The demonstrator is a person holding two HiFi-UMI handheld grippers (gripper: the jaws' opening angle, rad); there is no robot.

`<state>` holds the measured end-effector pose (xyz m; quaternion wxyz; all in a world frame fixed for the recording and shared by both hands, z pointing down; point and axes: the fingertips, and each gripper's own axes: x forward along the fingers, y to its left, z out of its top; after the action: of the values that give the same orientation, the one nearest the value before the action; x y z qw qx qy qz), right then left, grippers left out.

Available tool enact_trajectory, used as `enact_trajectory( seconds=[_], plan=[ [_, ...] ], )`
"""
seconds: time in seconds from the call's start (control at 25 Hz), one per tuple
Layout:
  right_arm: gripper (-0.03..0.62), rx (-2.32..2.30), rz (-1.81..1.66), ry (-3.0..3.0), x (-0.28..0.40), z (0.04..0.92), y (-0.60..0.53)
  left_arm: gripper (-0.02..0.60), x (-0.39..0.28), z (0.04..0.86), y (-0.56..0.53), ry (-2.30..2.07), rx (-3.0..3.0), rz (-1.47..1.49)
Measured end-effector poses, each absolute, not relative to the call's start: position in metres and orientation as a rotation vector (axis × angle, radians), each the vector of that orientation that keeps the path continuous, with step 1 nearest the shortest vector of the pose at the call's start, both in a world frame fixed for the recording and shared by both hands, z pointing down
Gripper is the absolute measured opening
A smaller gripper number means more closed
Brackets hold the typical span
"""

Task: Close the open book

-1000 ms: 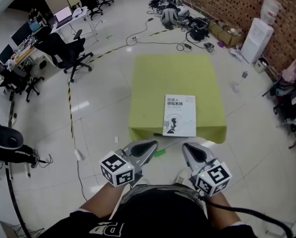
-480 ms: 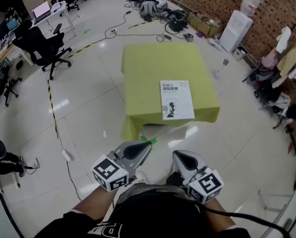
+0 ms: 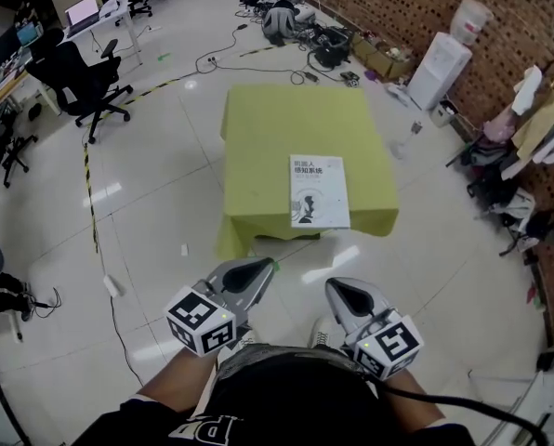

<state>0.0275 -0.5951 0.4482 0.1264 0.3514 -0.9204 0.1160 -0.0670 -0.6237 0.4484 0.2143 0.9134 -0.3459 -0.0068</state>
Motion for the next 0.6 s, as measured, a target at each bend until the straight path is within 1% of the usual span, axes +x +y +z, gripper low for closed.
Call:
enact_trajectory(
  seconds=[0.24, 0.6],
  plan=[
    [0.006, 0.973, 0.356, -2.679, 0.067, 0.453, -0.607, 0.008, -0.024, 0.445, -0.628, -0.995, 2.538, -0.064],
    [0.006, 0.935, 0.436, -2.730, 0.082, 0.457, -0.610, 0.008, 0.000, 0.444, -0.620, -1.020, 2.563, 0.079]
  ],
)
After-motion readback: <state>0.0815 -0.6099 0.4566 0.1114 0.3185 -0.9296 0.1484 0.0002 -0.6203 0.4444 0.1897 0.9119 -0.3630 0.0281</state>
